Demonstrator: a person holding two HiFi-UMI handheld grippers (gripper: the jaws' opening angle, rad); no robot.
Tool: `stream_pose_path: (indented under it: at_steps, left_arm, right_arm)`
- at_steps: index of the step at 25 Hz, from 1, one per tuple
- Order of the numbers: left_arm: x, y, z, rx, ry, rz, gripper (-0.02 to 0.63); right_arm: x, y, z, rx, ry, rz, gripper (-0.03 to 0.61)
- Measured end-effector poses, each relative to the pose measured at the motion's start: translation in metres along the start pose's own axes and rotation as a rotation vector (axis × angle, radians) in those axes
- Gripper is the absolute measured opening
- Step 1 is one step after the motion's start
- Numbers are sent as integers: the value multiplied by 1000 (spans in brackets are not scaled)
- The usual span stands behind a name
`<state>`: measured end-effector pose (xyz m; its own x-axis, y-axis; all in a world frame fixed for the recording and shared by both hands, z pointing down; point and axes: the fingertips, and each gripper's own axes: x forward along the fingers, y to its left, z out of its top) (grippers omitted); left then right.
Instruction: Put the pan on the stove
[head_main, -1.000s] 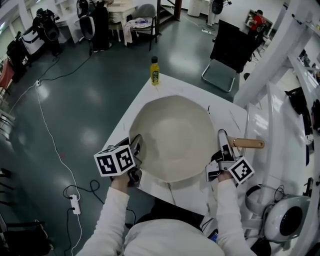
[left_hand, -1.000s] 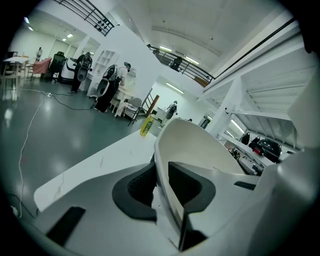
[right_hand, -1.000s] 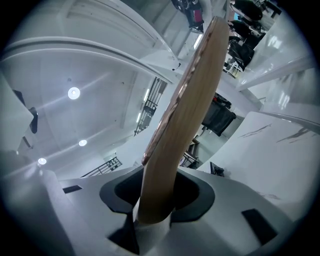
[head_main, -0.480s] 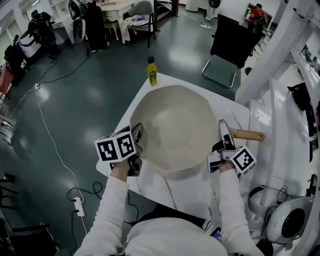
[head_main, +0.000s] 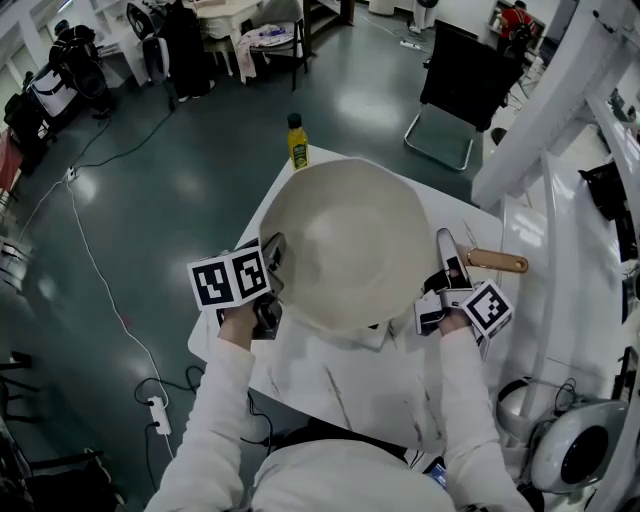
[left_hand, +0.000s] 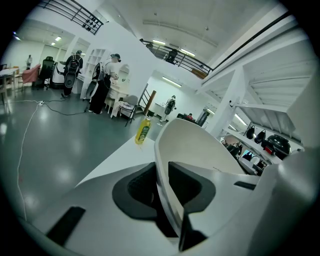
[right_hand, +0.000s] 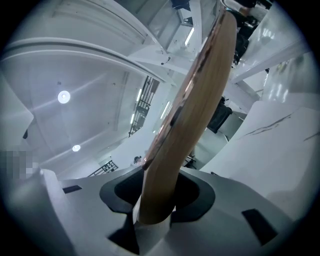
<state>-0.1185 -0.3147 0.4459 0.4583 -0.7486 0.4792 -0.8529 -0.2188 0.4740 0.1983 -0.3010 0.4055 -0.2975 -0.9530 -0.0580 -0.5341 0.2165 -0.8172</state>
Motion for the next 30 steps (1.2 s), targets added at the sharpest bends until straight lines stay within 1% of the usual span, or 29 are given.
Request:
stream_pose_path:
  at_steps: [6, 12, 17, 20, 24, 30]
  left_arm:
    - [17, 4, 6, 11, 12, 7, 80]
    - [30, 10, 6, -1, 30, 14, 80]
    - [38, 13, 8, -7, 23, 11, 80]
    - [40, 15, 10, -1, 17, 12, 80]
    - [44, 15, 13, 7, 5, 13, 80]
    - [47, 15, 9, -25, 5, 3, 81]
  right_arm:
    - [15, -10, 0, 16, 6, 10, 169]
    - [25, -24, -2, 22, 17, -22, 169]
    - [35, -25, -3, 41, 13, 8, 169]
    - [37, -30, -4, 34, 13, 0, 169]
    - [42, -34, -3, 50, 3, 5, 169]
    - [44, -31, 0, 25, 8, 16, 169]
